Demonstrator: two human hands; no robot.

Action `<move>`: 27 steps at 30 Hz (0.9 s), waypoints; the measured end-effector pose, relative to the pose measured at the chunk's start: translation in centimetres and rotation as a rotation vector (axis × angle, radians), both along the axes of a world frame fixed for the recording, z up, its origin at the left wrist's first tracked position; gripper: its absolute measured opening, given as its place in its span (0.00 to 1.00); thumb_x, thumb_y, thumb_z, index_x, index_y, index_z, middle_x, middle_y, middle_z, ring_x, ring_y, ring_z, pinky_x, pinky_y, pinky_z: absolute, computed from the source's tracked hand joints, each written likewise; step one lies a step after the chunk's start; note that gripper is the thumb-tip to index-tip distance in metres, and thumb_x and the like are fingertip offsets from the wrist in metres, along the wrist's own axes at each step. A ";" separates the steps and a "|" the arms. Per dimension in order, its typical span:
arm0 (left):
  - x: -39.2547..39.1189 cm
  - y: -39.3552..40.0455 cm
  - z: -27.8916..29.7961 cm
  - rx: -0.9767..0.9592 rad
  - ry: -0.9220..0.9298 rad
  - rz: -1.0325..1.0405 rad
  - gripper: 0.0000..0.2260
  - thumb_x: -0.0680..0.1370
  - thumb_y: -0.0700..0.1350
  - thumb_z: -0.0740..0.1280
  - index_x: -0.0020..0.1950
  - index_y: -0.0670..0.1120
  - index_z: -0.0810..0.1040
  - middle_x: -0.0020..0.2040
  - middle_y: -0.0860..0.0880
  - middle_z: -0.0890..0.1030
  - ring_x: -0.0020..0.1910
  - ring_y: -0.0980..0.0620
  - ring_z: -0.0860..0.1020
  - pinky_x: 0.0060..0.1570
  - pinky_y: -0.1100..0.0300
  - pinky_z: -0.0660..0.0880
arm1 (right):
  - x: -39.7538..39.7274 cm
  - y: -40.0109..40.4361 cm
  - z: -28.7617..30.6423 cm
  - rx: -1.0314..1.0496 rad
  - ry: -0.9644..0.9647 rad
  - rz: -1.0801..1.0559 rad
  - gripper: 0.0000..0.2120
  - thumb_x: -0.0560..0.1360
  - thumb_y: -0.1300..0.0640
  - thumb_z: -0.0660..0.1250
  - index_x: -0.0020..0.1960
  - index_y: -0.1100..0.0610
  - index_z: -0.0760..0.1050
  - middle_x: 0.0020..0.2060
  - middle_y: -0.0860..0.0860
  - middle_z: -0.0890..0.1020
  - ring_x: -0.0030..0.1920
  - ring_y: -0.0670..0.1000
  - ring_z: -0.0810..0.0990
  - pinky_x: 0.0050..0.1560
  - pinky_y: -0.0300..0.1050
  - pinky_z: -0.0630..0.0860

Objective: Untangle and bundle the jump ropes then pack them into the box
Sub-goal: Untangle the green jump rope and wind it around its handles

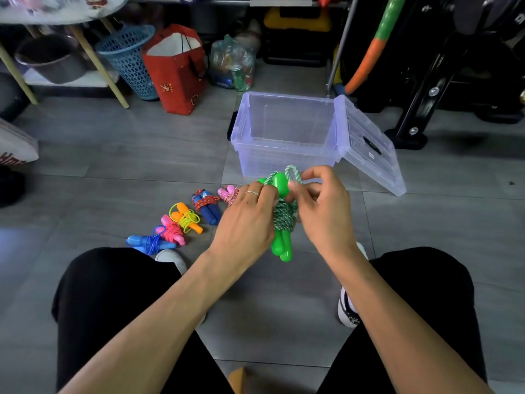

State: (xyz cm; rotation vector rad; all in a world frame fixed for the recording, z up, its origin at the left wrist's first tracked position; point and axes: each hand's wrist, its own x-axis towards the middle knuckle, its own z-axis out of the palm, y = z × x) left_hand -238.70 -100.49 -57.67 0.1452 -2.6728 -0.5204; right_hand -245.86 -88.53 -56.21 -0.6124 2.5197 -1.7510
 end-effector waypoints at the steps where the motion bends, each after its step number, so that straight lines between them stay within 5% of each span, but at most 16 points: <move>1: 0.0 0.1 0.0 -0.010 0.005 -0.016 0.03 0.74 0.35 0.61 0.46 0.40 0.74 0.41 0.42 0.74 0.38 0.40 0.74 0.34 0.48 0.72 | 0.0 0.0 0.0 0.022 0.075 -0.027 0.04 0.77 0.57 0.67 0.47 0.56 0.73 0.29 0.48 0.81 0.29 0.51 0.77 0.36 0.52 0.77; 5: 0.0 0.6 0.2 0.043 0.041 -0.026 0.09 0.78 0.41 0.56 0.46 0.39 0.74 0.41 0.42 0.74 0.38 0.41 0.73 0.34 0.49 0.71 | 0.2 -0.2 -0.1 0.211 0.369 -0.034 0.07 0.76 0.62 0.62 0.40 0.59 0.75 0.29 0.51 0.70 0.30 0.52 0.66 0.30 0.47 0.68; 8: -0.2 0.1 0.2 0.058 0.054 -0.018 0.08 0.75 0.39 0.57 0.45 0.38 0.75 0.40 0.42 0.75 0.36 0.42 0.73 0.37 0.54 0.67 | 0.4 -0.1 -0.3 0.347 0.304 0.115 0.16 0.72 0.59 0.57 0.54 0.56 0.80 0.39 0.53 0.73 0.34 0.57 0.76 0.36 0.52 0.77; 11: -0.2 -0.4 0.2 0.063 0.053 -0.005 0.05 0.74 0.34 0.61 0.45 0.37 0.76 0.41 0.41 0.75 0.36 0.41 0.74 0.38 0.53 0.69 | 0.3 0.2 0.1 0.396 0.260 0.221 0.20 0.73 0.53 0.52 0.53 0.58 0.81 0.41 0.53 0.71 0.36 0.57 0.76 0.40 0.52 0.77; 16: 0.2 -0.8 0.0 0.100 0.103 -0.011 0.05 0.73 0.31 0.64 0.46 0.37 0.77 0.42 0.40 0.77 0.37 0.39 0.76 0.35 0.47 0.75 | -0.2 1.0 0.2 0.345 0.239 0.332 0.10 0.77 0.61 0.64 0.55 0.58 0.81 0.45 0.52 0.73 0.39 0.48 0.74 0.43 0.31 0.68; 22: 0.8 -0.7 0.0 0.105 0.134 -0.045 0.09 0.77 0.39 0.58 0.47 0.37 0.77 0.43 0.41 0.77 0.39 0.39 0.76 0.35 0.46 0.75 | 0.0 0.7 -0.1 0.363 0.227 0.356 0.08 0.76 0.61 0.65 0.53 0.59 0.79 0.47 0.51 0.72 0.42 0.46 0.72 0.44 0.35 0.69; 27: 1.0 -1.1 0.1 0.204 0.172 0.014 0.08 0.78 0.42 0.60 0.47 0.40 0.78 0.43 0.45 0.79 0.42 0.43 0.76 0.37 0.46 0.75 | -0.1 0.3 -0.2 0.318 0.051 0.371 0.06 0.78 0.61 0.65 0.54 0.59 0.79 0.52 0.49 0.68 0.56 0.49 0.71 0.52 0.34 0.66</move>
